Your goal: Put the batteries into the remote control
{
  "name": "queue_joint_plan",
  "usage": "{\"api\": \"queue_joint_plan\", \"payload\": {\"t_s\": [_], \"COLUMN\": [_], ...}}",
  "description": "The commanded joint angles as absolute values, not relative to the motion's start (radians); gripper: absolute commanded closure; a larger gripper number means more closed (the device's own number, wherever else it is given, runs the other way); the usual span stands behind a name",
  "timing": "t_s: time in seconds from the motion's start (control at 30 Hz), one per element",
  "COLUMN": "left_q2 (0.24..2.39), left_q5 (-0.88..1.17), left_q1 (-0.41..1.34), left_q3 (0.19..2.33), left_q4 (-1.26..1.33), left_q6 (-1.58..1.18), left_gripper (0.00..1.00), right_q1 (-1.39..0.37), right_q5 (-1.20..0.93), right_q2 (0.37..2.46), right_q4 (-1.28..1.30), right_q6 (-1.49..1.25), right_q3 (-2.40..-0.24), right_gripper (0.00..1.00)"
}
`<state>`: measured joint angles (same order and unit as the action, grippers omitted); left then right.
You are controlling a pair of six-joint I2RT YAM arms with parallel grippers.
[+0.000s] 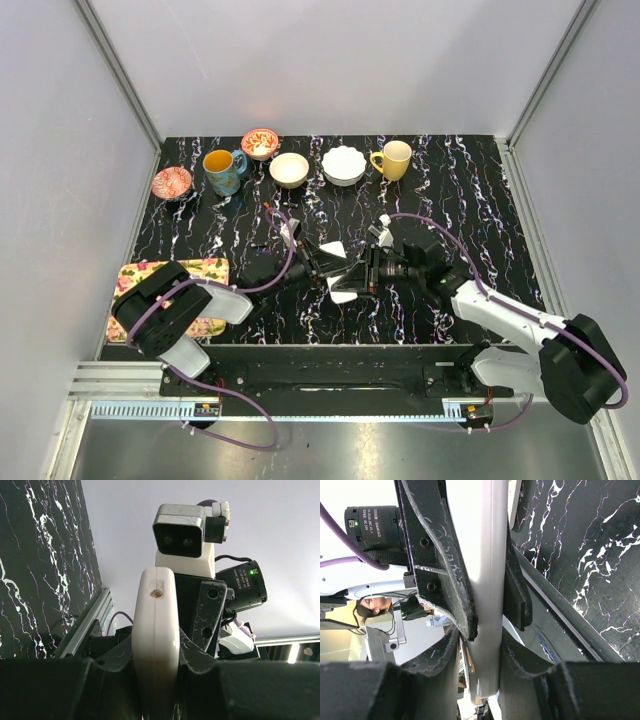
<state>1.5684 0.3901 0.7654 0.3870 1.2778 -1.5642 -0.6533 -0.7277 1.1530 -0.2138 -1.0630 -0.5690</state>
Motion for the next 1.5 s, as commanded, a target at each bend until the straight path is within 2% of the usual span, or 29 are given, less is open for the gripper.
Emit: {"api": "queue_joint_plan", "payload": {"t_s": [0.0,0.57,0.87,1.47], "left_q2": [1.583,1.605,1.594,1.568], "left_q5": [0.407,0.351,0.356,0.362], "left_q1": [0.845,0.845,0.828,0.805], "left_q3": [0.462,0.436,0.426,0.443], "left_q4": [1.664,1.664,1.664,1.664], "left_q6": [-1.592,-1.606,-1.605,-1.601], "left_gripper": [1.0,1.0,1.0,1.0], "right_q1": [-0.687,-0.686,-0.681,-0.657], "right_q5": [-0.735,-0.715,-0.707,-0.723], "right_q2": [1.177,1.12,1.088,1.002], "right_q4": [-0.36,-0.276,-0.223,-0.186], "right_q6": [-1.048,-1.061,-1.06,-1.081], "right_q3": [-0.618,-0.624,-0.653,-0.581], "right_gripper": [0.63,0.51,0.37,0.36]}}
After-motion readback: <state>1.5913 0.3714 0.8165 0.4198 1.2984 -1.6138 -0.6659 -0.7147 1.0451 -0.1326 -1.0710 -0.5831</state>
